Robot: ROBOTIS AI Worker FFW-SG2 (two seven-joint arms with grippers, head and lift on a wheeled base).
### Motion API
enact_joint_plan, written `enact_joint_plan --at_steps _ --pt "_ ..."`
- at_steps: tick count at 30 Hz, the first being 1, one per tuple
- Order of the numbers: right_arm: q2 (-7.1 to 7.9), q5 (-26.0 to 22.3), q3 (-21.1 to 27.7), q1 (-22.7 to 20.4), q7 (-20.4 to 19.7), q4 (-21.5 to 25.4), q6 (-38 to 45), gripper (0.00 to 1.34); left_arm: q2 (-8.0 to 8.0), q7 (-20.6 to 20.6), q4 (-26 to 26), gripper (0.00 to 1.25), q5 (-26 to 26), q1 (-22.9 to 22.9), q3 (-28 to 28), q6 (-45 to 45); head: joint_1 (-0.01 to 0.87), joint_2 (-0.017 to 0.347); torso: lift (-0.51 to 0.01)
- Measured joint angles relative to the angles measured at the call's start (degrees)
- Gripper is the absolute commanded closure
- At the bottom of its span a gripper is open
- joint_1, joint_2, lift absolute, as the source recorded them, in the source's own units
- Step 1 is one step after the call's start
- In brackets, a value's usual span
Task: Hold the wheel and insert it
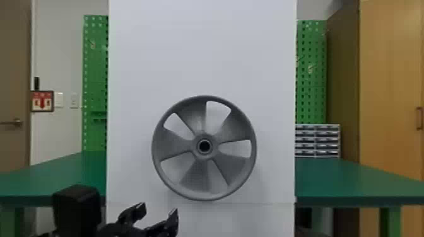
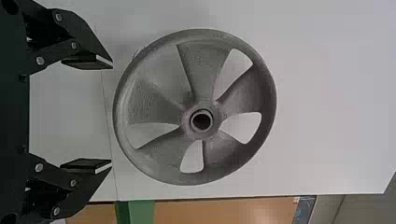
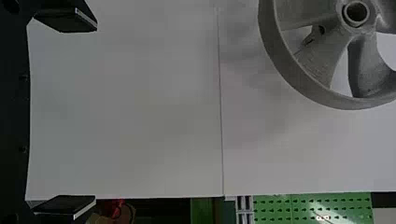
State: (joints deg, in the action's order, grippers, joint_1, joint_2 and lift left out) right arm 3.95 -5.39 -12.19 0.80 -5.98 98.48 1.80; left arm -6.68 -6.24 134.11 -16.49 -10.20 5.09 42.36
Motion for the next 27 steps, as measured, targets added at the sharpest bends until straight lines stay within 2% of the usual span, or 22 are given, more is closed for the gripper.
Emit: enact_joint_plan --at_steps 5,10,27 --pt "0.39 -0.3 0.1 -1.1 0.0 -3.8 -5.0 0.04 0.00 0.0 0.0 0.49 0.0 0.2 -0.2 -0.1 0.000 0.034 -0.487" --pt "0.14 -0.7 1.0 -2.1 0.0 -6.5 -7.9 0.04 0.00 0.0 0.2 0.49 0.0 0.4 -0.4 -0.4 0.000 0.034 -0.487" --pt "-0.18 -0.7 1.6 -2.4 0.0 -7.5 -8.3 0.05 0.02 0.0 0.4 0.49 0.2 0.5 -0.5 -0.4 0.000 0.034 -0.487"
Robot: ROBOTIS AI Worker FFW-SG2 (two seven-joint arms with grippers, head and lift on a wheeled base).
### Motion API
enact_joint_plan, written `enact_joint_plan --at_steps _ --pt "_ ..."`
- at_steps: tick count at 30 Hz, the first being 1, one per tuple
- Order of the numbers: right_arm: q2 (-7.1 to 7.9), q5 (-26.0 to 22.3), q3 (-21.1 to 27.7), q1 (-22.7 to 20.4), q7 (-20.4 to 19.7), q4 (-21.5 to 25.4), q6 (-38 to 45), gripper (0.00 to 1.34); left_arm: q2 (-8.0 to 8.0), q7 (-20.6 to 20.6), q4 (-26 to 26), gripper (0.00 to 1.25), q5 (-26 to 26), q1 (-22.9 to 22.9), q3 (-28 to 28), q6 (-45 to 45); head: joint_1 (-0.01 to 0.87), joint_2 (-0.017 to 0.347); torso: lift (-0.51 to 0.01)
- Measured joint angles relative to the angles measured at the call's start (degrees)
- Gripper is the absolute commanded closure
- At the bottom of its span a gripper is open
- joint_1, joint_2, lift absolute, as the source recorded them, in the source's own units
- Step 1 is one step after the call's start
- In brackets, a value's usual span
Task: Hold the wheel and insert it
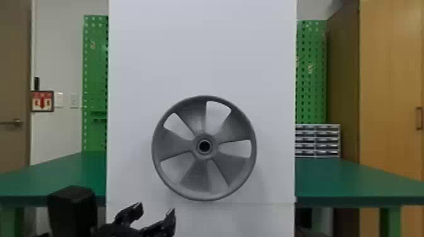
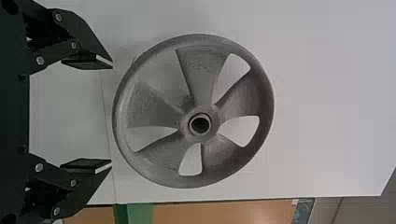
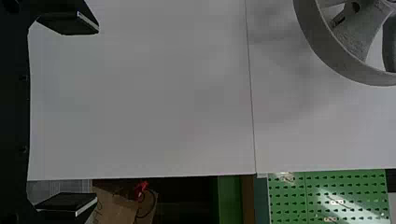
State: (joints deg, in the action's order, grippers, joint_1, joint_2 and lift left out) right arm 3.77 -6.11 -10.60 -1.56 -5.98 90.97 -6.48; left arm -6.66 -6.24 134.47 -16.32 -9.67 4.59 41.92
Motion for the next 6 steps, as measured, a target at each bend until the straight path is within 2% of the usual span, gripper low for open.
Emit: enact_joint_plan --at_steps 6 --pt "0.03 -0.1 0.0 -0.1 0.0 0.0 -0.1 0.05 -0.01 0.0 0.1 0.49 0.1 0.0 0.0 0.0 0.000 0.034 -0.487"
